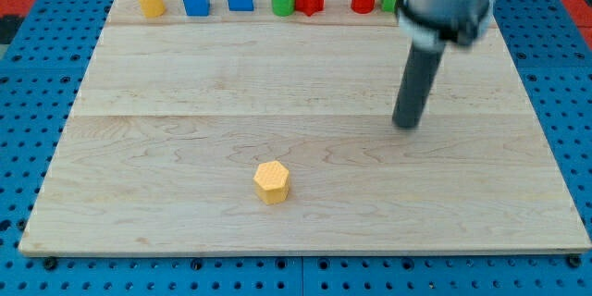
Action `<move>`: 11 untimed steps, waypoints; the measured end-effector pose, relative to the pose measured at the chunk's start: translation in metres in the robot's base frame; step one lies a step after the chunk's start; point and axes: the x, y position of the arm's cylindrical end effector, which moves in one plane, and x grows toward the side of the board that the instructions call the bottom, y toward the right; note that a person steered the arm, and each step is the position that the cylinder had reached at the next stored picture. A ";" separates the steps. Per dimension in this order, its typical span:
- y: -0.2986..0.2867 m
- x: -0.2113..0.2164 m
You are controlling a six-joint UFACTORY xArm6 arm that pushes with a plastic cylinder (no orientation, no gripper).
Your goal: Push the yellow hexagon to the center
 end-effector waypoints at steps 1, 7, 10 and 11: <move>-0.077 0.073; -0.139 0.020; -0.087 0.022; -0.087 -0.034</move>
